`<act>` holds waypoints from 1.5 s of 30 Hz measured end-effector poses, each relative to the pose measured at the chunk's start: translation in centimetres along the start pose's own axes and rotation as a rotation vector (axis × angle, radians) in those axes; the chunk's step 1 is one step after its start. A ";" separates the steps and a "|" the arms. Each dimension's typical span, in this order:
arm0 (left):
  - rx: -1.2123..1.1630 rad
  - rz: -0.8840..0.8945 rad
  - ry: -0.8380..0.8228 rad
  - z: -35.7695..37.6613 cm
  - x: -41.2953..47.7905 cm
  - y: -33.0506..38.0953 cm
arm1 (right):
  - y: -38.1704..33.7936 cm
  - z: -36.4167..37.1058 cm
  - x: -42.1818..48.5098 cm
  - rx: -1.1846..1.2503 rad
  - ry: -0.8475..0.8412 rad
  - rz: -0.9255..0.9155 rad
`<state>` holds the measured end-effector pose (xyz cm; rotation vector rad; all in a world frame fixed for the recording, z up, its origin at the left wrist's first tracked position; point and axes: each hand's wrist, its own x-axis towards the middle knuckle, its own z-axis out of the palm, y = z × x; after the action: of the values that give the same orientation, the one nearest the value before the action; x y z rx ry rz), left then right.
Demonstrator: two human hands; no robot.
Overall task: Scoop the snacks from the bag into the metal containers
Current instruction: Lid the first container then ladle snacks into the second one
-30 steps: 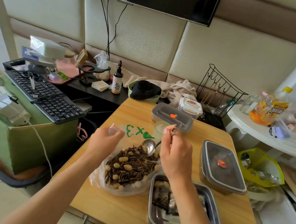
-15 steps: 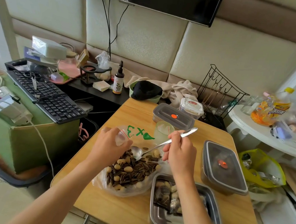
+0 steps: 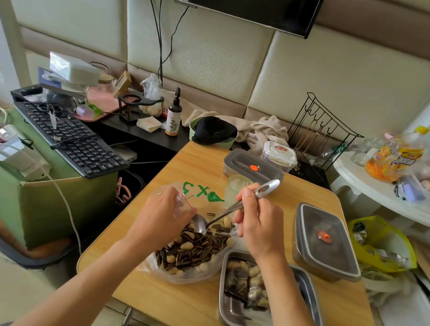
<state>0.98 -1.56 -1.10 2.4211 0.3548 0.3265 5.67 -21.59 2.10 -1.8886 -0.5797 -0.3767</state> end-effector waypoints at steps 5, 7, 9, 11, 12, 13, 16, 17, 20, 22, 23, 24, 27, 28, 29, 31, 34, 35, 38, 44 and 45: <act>-0.082 -0.072 -0.030 -0.5 0.1 -0.4 | 0.1 -0.2 0.1 0.052 0.019 0.249; -0.140 -0.088 -0.049 -0.6 0.1 -0.4 | 0.4 -0.4 0.1 0.066 0.049 0.379; -0.171 -0.108 -0.084 -0.6 0.0 -0.3 | 1.0 -0.8 0.2 0.069 0.097 0.478; -0.142 -0.120 -0.115 -0.5 0.0 -0.2 | 1.3 -1.4 0.2 0.078 0.152 0.537; -0.117 -0.119 -0.124 -0.4 0.0 -0.1 | 1.4 -1.8 0.3 0.091 0.182 0.552; -0.096 -0.116 -0.130 -0.3 0.1 -0.1 | 1.3 -2.1 0.3 0.104 0.214 0.560; -0.041 -0.083 -0.124 -0.1 0.2 0.3 | 0.8 -3.2 0.6 0.115 0.304 0.539; -0.015 -0.065 -0.124 0.1 0.2 0.5 | 0.7 -3.5 0.6 0.116 0.324 0.522; 0.035 0.000 -0.140 0.7 0.1 0.9 | 0.3 -4.0 0.6 0.146 0.359 0.472; 0.063 0.049 -0.145 1.1 0.1 1.3 | -0.2 -3.9 0.4 0.168 0.358 0.435; 0.073 0.070 -0.145 1.4 0.1 1.5 | -0.4 -3.8 0.3 0.176 0.350 0.415; 0.077 0.082 -0.145 1.6 0.1 1.7 | -0.6 -3.6 0.2 0.177 0.338 0.393; 0.051 0.062 -0.186 2.1 0.4 2.2 | -1.0 -3.3 0.0 0.125 0.306 0.297; 0.021 0.042 -0.212 2.3 0.5 2.3 | -1.2 -3.3 -0.1 0.091 0.301 0.252; -0.016 0.023 -0.236 2.4 0.6 2.3 | -1.3 -3.3 -0.2 0.060 0.297 0.206; -0.058 0.005 -0.255 2.7 0.7 2.3 | -1.6 -3.3 -0.3 0.011 0.282 0.122; -0.052 -0.002 -0.234 3.1 0.8 2.3 | -1.7 -3.1 -0.4 -0.064 0.239 -0.029; -0.051 -0.011 -0.225 3.2 0.8 2.2 | -1.7 -2.9 -0.4 -0.098 0.226 -0.082; -0.044 -0.030 -0.175 3.4 0.7 2.1 | -1.6 -2.4 -0.5 -0.171 0.205 -0.187; -0.065 -0.008 -0.114 4.2 0.6 2.3 | -2.4 -1.9 -0.7 -0.227 0.212 -0.346; -0.075 0.003 -0.096 4.4 0.6 2.3 | -2.5 -1.9 -0.6 -0.236 0.221 -0.376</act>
<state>3.32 -5.64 -2.79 2.3545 0.2912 0.2206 3.77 -22.71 4.43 -1.9239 -0.7673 -0.9213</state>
